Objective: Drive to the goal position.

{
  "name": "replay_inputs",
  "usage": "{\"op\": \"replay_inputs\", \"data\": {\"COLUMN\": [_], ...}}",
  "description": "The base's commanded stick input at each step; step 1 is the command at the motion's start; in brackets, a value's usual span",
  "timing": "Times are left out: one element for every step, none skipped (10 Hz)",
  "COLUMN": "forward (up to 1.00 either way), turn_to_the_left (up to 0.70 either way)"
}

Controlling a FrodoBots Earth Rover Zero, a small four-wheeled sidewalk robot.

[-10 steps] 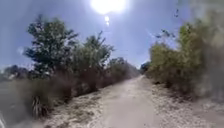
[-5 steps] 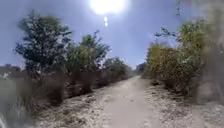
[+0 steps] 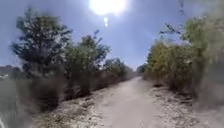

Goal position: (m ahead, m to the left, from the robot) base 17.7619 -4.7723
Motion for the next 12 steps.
{"op": "replay_inputs", "data": {"forward": [0.44, 0.44, 0.44, 0.44, 0.44, 0.44, 0.44, 0.44, 0.44, 0.44, 0.44, 0.44], "turn_to_the_left": [0.02, 0.02, 0.02, 0.02, 0.02, 0.02, 0.02, 0.02, 0.02, 0.02, 0.02, 0.02]}}
